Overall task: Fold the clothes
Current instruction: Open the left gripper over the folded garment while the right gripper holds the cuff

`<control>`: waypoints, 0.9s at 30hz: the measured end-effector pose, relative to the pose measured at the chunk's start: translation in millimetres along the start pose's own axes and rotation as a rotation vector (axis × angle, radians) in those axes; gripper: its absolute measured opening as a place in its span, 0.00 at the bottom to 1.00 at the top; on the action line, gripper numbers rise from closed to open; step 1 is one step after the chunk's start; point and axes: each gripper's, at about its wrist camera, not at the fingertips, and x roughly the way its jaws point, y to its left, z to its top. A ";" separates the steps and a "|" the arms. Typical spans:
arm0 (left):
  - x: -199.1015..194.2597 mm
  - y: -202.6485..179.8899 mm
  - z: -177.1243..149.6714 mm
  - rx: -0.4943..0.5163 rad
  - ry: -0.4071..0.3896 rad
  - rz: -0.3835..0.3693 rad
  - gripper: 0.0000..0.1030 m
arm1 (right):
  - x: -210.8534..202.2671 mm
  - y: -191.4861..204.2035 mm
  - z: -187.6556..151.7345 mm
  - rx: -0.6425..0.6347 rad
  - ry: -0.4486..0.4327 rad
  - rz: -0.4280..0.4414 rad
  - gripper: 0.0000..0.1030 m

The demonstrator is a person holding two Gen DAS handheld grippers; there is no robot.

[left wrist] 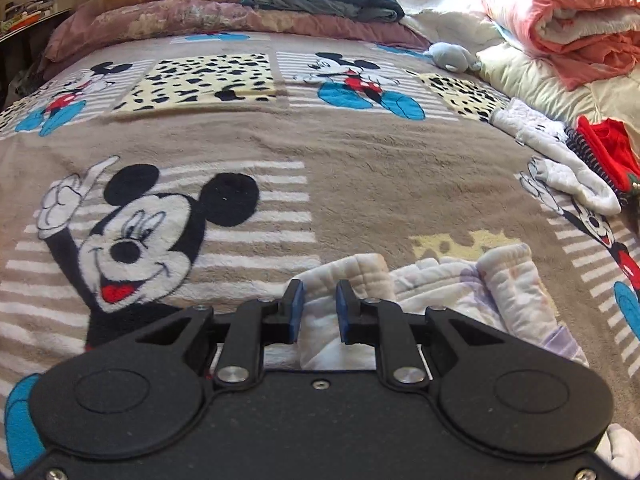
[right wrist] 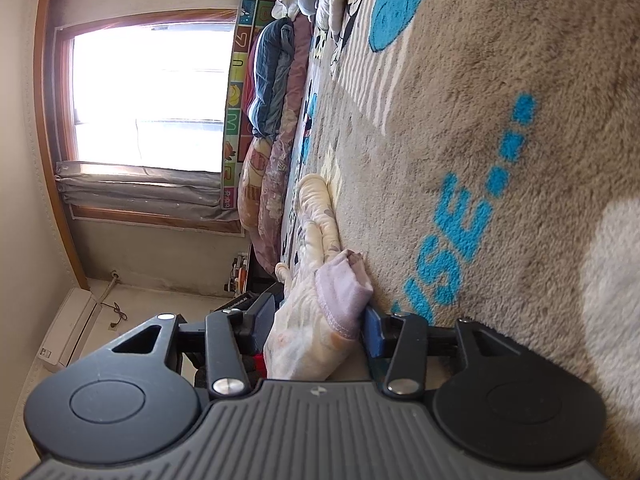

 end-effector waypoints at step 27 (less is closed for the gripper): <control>-96.8 -16.3 -83.1 -0.043 -0.056 -0.029 0.13 | -9.8 4.9 0.0 -0.064 -0.026 -0.011 0.48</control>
